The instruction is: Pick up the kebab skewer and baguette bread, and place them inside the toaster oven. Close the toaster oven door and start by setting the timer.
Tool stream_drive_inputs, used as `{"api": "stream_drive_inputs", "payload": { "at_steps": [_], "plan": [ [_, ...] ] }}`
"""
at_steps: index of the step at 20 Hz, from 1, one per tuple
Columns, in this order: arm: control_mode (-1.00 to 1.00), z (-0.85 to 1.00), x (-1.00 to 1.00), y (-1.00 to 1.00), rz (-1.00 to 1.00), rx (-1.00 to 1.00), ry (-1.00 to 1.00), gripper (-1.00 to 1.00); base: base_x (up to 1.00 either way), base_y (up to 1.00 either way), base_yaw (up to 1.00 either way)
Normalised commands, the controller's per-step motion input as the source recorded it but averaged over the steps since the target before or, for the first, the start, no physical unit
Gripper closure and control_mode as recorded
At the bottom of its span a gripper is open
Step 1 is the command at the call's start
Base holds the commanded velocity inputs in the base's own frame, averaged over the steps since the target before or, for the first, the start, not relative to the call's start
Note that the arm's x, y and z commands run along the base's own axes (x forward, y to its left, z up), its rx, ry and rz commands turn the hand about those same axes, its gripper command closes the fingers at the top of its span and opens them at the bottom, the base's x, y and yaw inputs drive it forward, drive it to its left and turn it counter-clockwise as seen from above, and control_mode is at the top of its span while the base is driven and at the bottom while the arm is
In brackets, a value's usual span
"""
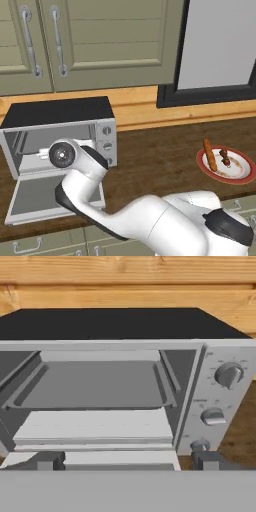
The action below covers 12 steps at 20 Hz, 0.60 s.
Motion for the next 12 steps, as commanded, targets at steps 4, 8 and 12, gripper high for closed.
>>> {"api": "stream_drive_inputs", "payload": {
  "at_steps": [4,8,12],
  "plan": [
    [-1.00,0.00,0.45,0.01,0.00,0.00,-0.06,-1.00,0.00,0.00,0.00],
    [-1.00,0.00,0.19,0.19,0.00,0.00,0.00,-1.00,0.00,0.00,0.00],
    [-1.00,-0.20,0.02,0.40,0.00,0.00,0.00,-1.00,0.00,0.00,0.00]
  ]
}}
